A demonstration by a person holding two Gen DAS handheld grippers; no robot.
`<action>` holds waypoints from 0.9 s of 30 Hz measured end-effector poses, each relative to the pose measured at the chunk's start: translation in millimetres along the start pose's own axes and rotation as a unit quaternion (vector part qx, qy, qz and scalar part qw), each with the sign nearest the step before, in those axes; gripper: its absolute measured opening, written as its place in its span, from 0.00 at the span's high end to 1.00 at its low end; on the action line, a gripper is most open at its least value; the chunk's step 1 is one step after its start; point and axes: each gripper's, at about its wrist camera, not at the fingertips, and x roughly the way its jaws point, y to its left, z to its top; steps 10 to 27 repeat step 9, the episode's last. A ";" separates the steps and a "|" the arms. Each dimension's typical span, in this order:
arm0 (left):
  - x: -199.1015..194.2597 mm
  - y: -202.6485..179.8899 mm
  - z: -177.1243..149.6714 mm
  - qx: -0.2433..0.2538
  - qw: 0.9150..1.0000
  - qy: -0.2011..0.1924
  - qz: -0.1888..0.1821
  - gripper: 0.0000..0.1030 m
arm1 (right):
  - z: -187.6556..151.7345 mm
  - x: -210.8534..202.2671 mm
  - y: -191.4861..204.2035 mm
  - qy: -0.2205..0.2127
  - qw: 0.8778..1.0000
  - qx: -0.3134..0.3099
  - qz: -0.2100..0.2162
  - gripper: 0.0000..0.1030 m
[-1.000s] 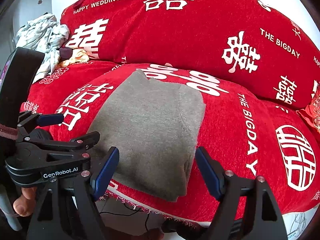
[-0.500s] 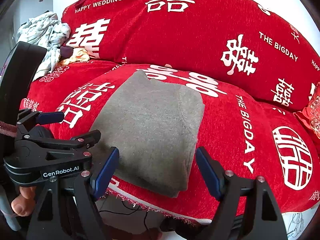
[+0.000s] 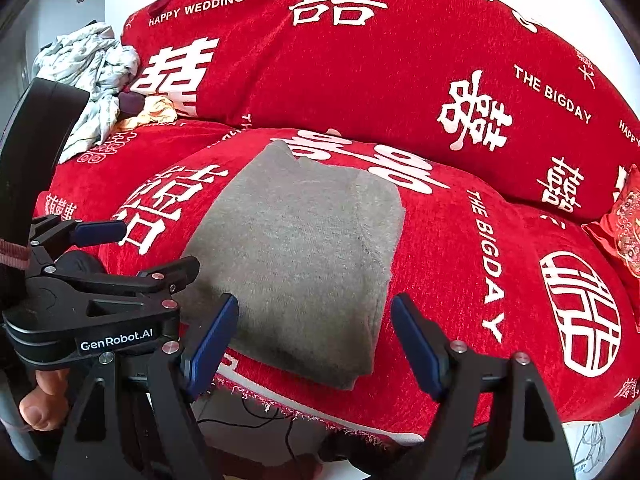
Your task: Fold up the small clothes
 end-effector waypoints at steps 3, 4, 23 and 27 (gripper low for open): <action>1.0 1.8 -0.3 -0.003 1.000 0.002 -0.002 0.17 | -0.6 -0.8 0.3 0.001 1.000 -0.002 -0.001 0.21; 1.2 2.4 -0.6 -0.003 1.000 0.002 -0.002 0.17 | -0.7 -0.6 0.2 0.001 1.000 -0.003 -0.001 0.21; 0.8 3.4 -1.3 -0.006 1.000 0.002 -0.001 0.17 | -0.6 -0.2 0.4 0.002 1.000 -0.003 0.000 0.21; 0.8 3.4 -1.3 -0.006 1.000 0.002 -0.001 0.17 | -0.6 -0.2 0.4 0.002 1.000 -0.003 0.000 0.21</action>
